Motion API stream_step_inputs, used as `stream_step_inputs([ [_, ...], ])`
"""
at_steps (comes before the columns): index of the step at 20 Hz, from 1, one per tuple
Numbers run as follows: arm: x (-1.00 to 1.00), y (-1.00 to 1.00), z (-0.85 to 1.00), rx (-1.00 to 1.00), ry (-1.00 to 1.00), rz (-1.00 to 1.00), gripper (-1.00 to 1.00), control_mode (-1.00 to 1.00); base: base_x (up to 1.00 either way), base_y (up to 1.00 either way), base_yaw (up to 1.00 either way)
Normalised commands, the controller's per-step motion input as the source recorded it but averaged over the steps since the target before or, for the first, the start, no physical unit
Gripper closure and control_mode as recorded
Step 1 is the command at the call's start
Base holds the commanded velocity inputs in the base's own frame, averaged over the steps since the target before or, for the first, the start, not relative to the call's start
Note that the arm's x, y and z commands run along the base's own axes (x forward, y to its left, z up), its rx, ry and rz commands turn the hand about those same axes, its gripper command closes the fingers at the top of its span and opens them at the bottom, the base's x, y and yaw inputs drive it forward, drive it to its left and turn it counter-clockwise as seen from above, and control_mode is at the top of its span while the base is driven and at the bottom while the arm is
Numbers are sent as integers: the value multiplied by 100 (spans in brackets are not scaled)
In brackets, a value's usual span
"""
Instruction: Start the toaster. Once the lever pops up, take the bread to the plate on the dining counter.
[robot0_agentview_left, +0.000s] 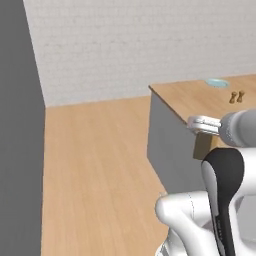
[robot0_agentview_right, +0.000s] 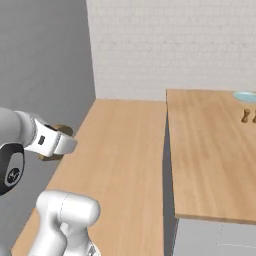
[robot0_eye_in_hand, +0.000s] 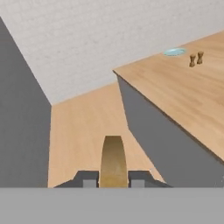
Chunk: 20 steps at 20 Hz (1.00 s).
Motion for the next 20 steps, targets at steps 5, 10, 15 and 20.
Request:
stream_step_inputs([
  [5, 0, 0, 0, 0, 0, 0, 100, 100, 59, 64, 1],
  [10, 0, 0, 0, 0, 0, 0, 100, 100, 100, 7, 0],
  [15, 0, 0, 0, 0, 0, 0, 100, 100, 100, 0, 0],
  [20, 0, 0, 0, 0, 0, 0, 100, 100, 100, 3, 0],
])
